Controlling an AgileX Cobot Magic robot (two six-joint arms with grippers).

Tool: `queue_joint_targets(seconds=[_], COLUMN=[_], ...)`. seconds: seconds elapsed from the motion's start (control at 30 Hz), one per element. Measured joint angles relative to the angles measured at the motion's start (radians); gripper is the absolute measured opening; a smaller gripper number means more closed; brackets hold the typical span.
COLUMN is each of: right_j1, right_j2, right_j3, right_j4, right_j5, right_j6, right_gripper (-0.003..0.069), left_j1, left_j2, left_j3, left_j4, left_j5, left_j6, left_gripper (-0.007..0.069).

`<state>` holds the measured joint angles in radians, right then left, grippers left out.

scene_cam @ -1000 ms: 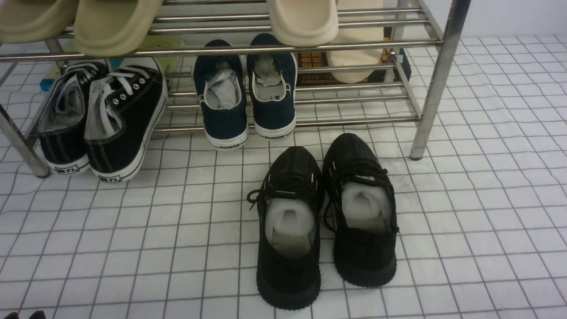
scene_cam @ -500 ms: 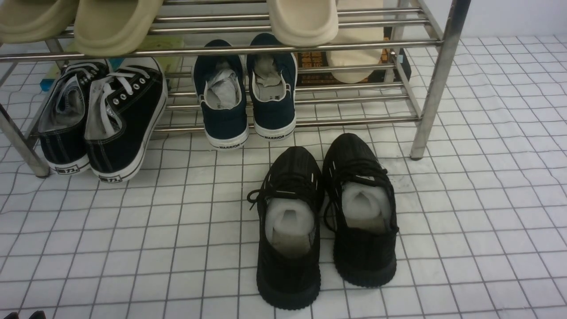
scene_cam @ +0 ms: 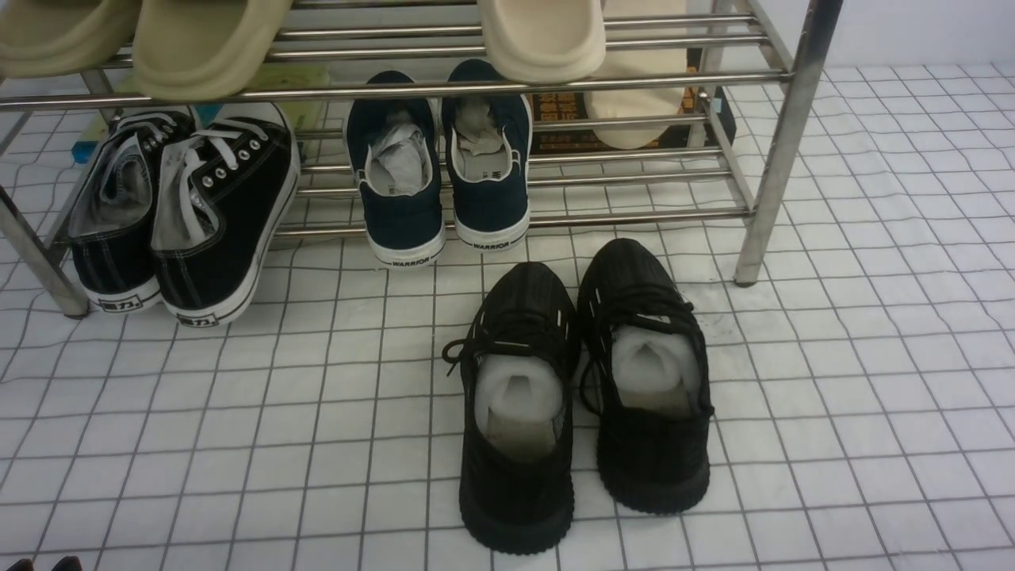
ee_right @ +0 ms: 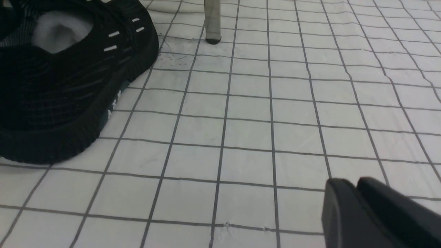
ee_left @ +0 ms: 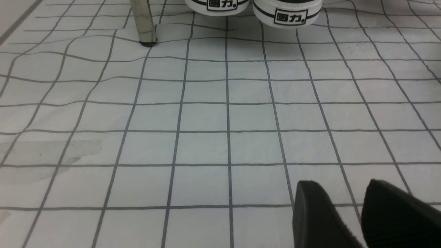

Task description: Take the shoes off the shelf with your hand from the white checkered tablecloth.

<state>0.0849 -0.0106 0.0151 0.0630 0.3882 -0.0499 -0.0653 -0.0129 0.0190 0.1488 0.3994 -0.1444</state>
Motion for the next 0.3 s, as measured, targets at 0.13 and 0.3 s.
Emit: queue_joint_targets(seconds=[0.13, 0.3], right_j1=[0.000, 0.000], right_j2=[0.000, 0.000], right_j3=[0.000, 0.000], right_j4=[0.000, 0.000], right_j5=[0.000, 0.000], right_j6=[0.000, 0.000], right_gripper=[0.0085, 0.0094], left_j1=[0.000, 0.000], left_j2=[0.000, 0.000], left_j3=[0.000, 0.000], left_j4=[0.000, 0.000], left_j5=[0.000, 0.000], left_j6=[0.000, 0.000], left_gripper=[0.0239, 0.0239])
